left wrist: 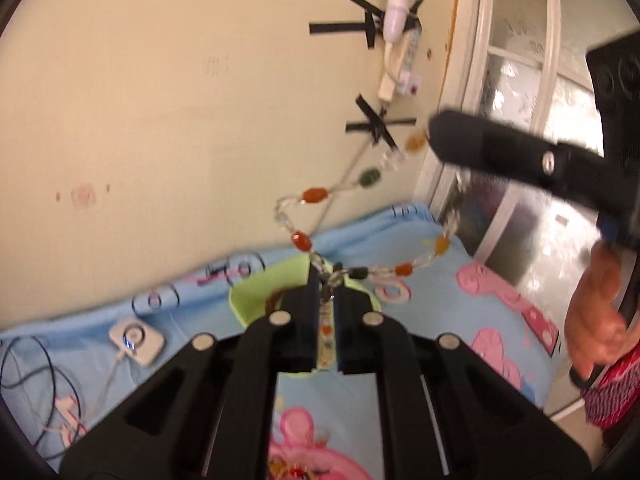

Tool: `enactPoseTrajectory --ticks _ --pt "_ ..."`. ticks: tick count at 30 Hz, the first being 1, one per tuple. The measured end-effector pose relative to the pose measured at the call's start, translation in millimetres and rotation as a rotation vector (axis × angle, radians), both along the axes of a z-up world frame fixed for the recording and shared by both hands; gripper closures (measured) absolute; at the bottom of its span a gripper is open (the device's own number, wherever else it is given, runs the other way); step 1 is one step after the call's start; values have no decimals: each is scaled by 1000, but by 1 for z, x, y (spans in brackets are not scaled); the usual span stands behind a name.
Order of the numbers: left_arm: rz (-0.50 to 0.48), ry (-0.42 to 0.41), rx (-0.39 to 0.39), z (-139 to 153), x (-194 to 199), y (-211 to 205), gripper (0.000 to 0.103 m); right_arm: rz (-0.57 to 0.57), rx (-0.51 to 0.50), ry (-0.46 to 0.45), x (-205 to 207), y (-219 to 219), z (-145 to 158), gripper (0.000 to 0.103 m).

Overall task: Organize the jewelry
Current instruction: 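Lower the bead necklace into the green tray and open the left gripper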

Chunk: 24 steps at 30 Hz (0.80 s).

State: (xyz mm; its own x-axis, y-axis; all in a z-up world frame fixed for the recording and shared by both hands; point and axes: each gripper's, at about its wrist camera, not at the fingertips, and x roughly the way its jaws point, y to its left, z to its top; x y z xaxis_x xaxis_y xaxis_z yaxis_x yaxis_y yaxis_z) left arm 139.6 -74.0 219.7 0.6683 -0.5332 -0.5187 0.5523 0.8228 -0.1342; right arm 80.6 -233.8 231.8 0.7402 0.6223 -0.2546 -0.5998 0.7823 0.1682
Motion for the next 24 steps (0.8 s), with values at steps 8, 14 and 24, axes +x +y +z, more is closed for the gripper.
enactPoseTrajectory --ticks 8,14,24 --pt "14 40 -15 1 45 -25 97 -31 50 34 37 -24 -12 103" --pt "25 130 -15 -37 71 -30 97 -34 35 133 69 -27 -59 103" --pt "54 379 96 -136 97 -33 80 -29 86 376 115 -25 -177 103"
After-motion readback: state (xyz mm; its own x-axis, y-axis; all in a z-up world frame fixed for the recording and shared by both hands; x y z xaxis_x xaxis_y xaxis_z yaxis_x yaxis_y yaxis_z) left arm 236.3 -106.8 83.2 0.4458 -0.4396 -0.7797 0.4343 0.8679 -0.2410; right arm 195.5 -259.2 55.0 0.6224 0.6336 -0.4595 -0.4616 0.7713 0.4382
